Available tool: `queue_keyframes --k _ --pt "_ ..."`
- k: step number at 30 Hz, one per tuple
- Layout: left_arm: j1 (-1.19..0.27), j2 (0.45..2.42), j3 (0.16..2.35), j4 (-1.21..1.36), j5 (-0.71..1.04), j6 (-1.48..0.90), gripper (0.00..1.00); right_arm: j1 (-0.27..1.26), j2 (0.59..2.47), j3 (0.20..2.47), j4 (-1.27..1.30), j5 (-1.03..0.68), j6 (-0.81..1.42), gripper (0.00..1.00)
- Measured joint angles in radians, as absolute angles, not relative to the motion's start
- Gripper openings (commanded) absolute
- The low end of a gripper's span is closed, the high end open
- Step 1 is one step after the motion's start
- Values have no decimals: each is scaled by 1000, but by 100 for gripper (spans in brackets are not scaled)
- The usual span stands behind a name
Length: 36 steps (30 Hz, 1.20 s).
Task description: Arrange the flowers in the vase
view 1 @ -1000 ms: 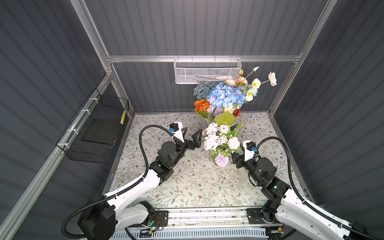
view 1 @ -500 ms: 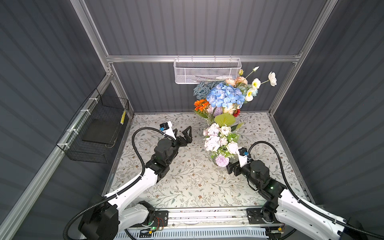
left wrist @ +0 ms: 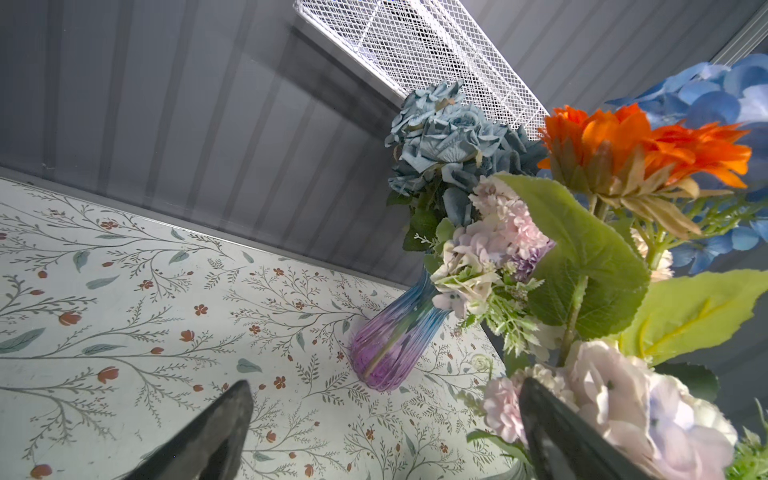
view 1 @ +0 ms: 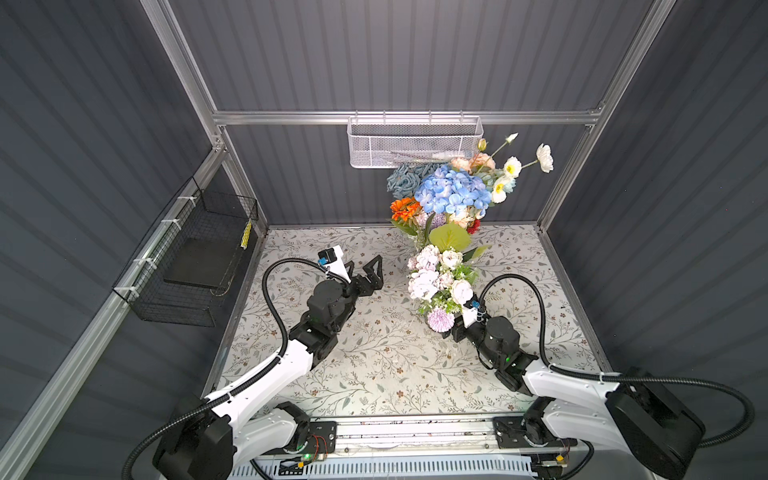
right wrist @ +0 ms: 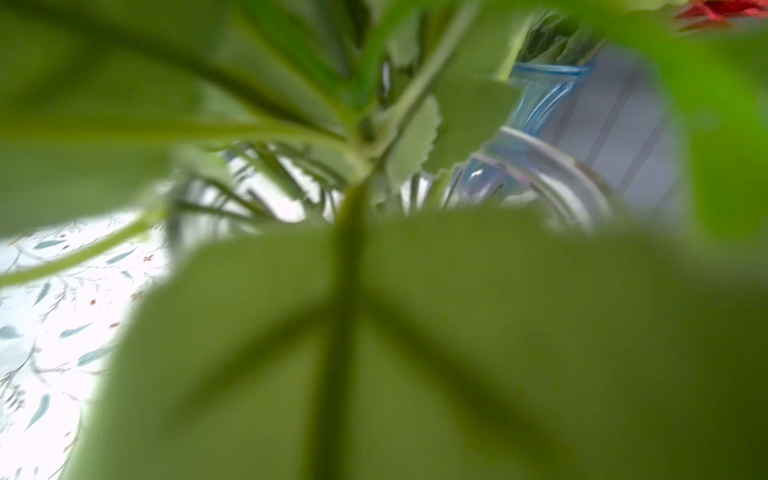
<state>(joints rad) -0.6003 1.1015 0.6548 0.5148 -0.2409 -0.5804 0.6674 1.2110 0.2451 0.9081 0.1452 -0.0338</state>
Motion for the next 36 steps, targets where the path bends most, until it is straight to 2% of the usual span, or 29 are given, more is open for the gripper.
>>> queue_keyframes --k 4,11,16,19,26,36 --pt "-600 1083 649 508 -252 -580 100 660 1301 260 1024 146 -46 93" --pt "-600 1071 642 508 -270 -573 100 654 1434 284 1199 159 -59 73" --pt "-595 1060 642 503 -274 -565 100 654 1503 294 1303 160 -48 53" --pt "-594 1049 639 495 -282 -557 100 655 1529 304 1329 151 -44 47" --pt "-579 1033 625 472 -327 -533 100 724 1631 405 1338 152 -42 45" --pt "-476 939 549 400 -390 -535 100 818 1836 653 1312 133 -43 46"
